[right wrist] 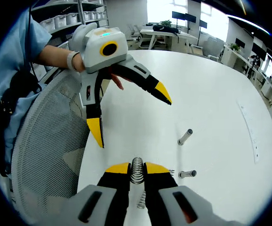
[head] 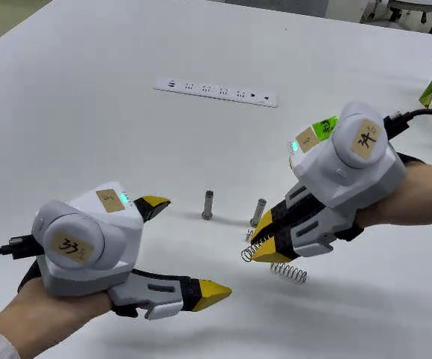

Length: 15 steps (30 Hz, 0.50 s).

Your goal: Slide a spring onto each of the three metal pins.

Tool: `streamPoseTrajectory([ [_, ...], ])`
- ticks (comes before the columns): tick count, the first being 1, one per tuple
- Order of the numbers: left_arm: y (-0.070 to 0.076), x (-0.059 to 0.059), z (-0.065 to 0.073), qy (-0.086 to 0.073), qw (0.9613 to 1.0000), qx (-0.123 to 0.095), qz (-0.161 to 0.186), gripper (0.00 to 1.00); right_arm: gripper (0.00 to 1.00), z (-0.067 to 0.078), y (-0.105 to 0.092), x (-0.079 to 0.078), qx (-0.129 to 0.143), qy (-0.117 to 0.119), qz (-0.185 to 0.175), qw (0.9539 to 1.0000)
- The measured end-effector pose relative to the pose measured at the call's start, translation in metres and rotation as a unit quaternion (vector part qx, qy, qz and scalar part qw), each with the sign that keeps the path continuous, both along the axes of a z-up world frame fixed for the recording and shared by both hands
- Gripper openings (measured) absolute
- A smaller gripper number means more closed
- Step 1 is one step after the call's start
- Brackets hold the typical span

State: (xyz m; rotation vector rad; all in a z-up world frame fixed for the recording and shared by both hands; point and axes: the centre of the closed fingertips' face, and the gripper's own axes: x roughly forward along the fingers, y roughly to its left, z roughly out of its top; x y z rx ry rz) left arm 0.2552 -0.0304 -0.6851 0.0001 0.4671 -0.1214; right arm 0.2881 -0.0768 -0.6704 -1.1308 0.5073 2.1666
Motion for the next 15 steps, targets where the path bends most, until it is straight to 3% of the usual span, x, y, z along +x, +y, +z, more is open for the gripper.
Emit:
streamPoseTrajectory([
  [5, 0.003, -0.001, -0.002, 0.004, 1.0, 0.001, 0.005, 1.0, 0.12, 0.006, 0.013, 0.01, 0.008, -0.031, 0.013, 0.9994],
  [15, 0.002, -0.001, -0.007, 0.005, 1.0, 0.002, 0.006, 1.0, 0.12, 0.021, 0.044, 0.015, 0.014, -0.06, 0.043, 0.9972],
])
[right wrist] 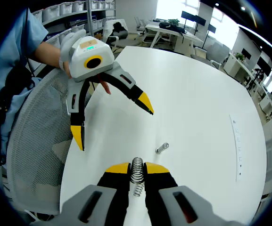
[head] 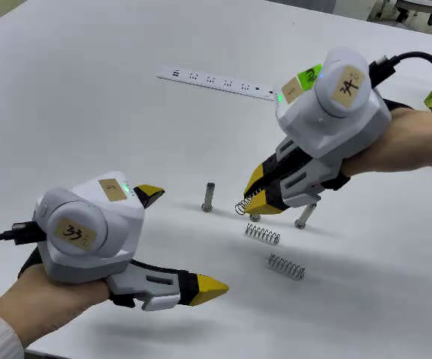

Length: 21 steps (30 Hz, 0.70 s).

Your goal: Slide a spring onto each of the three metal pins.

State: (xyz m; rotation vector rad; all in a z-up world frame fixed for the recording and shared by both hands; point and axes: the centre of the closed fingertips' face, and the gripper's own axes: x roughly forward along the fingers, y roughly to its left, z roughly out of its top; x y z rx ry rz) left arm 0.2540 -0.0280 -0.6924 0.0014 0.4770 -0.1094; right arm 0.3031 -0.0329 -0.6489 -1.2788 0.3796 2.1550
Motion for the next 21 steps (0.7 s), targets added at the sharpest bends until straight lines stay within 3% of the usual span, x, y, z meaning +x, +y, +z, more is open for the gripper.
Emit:
streamPoseTrajectory([
  [11, -0.001, -0.001, -0.005, 0.004, 1.0, -0.007, 0.001, 1.0, 0.12, 0.002, 0.03, 0.006, -0.009, -0.041, 0.039, 0.9984],
  [21, -0.004, -0.002, -0.008, 0.011, 0.9999, -0.01, 0.0, 1.0, 0.12, -0.003, 0.046, 0.007, -0.034, -0.089, 0.086, 0.9917],
])
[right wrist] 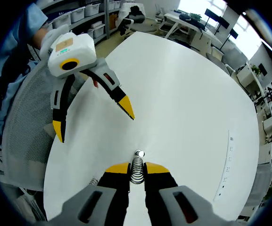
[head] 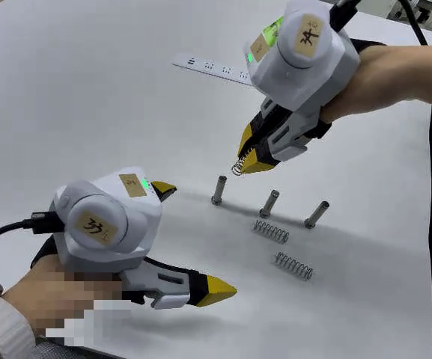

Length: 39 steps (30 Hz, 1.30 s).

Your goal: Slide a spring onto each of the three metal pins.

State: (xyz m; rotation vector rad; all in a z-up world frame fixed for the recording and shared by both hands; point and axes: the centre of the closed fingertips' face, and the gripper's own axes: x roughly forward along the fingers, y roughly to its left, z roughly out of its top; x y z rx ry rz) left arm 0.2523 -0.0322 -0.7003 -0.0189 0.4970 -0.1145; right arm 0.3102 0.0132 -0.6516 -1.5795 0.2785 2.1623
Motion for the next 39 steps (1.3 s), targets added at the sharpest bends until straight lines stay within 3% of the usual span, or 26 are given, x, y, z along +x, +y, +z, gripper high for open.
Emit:
streamPoseTrajectory([
  [10, -0.003, 0.001, -0.001, 0.003, 0.9999, -0.01, 0.001, 1.0, 0.12, -0.01, 0.007, -0.004, -0.026, -0.027, 0.026, 0.9989],
  [20, -0.004, 0.001, -0.003, 0.009, 0.9998, -0.016, 0.0, 1.0, 0.12, -0.019, 0.007, -0.004, -0.045, -0.04, 0.037, 0.9975],
  [39, 0.001, -0.001, -0.008, 0.017, 0.9997, -0.019, 0.003, 1.0, 0.13, -0.027, 0.012, -0.003, -0.053, -0.04, 0.04, 0.997],
])
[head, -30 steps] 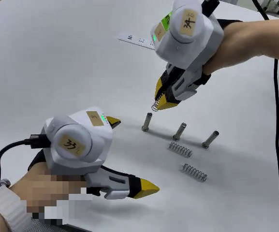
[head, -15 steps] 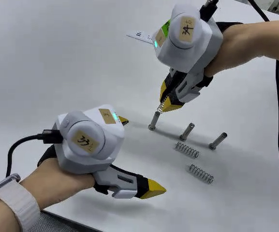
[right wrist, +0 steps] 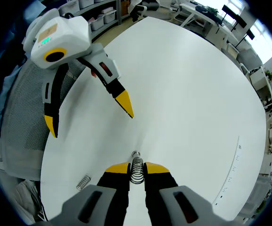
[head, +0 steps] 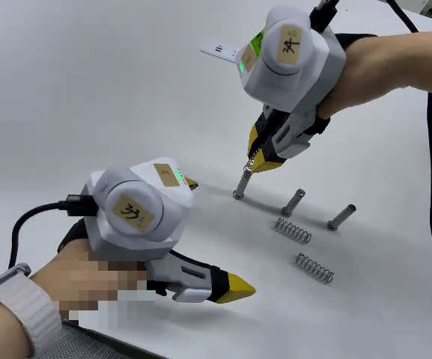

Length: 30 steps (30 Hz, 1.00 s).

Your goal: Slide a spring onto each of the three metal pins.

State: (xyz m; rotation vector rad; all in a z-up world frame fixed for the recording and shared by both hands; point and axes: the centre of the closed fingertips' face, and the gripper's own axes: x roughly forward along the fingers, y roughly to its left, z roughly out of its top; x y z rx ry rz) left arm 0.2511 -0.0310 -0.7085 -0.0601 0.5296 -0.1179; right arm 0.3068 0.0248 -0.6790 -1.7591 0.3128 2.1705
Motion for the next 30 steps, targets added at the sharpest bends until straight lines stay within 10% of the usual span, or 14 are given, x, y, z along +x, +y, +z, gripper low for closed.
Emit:
streamPoseTrajectory([
  [30, 0.002, -0.003, -0.006, 0.011, 0.9999, -0.006, -0.004, 1.0, 0.13, -0.017, 0.0, 0.0, -0.016, -0.018, 0.014, 0.9996],
])
